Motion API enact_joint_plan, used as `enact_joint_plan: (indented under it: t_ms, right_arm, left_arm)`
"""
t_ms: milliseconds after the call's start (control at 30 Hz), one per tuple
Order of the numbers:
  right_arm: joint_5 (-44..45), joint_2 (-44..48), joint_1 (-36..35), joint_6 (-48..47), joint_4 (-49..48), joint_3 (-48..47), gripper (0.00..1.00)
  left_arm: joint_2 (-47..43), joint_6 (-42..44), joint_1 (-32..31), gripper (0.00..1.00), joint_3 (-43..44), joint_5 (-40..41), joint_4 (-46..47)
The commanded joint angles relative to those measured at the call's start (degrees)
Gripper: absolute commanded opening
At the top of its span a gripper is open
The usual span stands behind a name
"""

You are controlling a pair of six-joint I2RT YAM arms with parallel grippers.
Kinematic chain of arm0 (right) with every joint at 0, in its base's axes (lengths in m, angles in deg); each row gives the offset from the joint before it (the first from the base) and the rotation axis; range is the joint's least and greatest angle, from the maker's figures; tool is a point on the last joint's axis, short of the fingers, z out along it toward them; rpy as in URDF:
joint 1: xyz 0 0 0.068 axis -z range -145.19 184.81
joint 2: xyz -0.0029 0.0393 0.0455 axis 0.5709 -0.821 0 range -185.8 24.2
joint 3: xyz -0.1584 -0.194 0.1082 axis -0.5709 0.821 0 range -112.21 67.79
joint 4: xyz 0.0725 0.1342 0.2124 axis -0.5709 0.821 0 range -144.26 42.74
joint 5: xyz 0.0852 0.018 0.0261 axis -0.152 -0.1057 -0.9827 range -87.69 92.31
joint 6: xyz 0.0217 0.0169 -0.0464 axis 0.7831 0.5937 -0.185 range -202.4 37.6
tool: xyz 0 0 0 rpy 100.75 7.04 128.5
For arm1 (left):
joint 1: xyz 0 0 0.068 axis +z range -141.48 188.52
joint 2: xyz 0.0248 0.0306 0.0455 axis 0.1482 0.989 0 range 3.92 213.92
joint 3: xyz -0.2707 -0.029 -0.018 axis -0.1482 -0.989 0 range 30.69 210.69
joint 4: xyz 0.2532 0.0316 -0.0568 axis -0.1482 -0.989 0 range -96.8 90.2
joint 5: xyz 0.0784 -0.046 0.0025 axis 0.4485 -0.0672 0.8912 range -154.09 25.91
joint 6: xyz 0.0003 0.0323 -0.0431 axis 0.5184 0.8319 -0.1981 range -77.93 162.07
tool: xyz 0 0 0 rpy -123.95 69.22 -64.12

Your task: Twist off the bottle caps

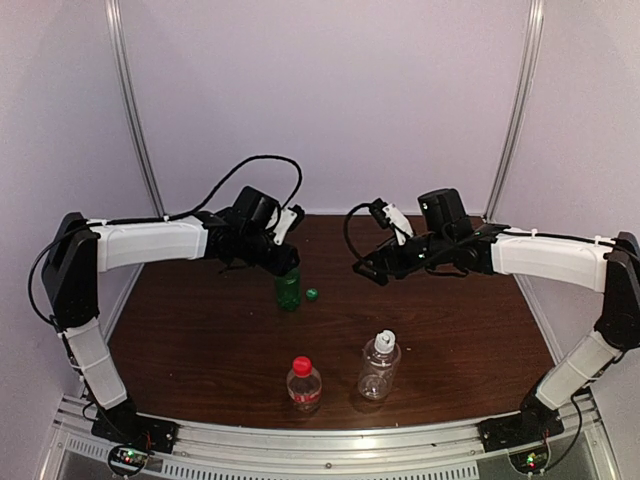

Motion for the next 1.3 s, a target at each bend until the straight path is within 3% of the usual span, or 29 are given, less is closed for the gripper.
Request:
enact_joint_plan:
  t_ms: [0,200,467,600,867,1267]
  right_arm:
    - [1.02,1.96,0.26,0.37,0.83,0.22,1.0]
    - [1.06,2.22,0.28,0.43,1.26,0.29,1.0]
    - [1.21,2.91,0.26,0.58,1.57,0.41,1.0]
    - [1.43,3.33,0.27,0.58,1.82,0.38,0.99]
    - [1.7,3.68,0.27,0.44,2.2,0.13,1.0]
    - [1.53,3.15,0.35,1.82,1.09,0.01,0.99]
  left_arm:
    - [-1.2,0.05,-0.25,0.48,-0.99,1.23,0.88]
    - [-2.56,0.4,-0.25,0.66,-0.51,0.6,0.99]
    - [-7.82,0.94,-0.25,0.79,-0.39,-1.54,0.9]
    - [-12.51,0.06,-0.25,0.83,-1.58,-6.81,0.9]
    - [-23.28,3.85,-3.74,0.8,-4.19,-21.41,-3.47]
    - [-29.79,10.55,-18.99,0.76,-9.71,-16.62,-15.51]
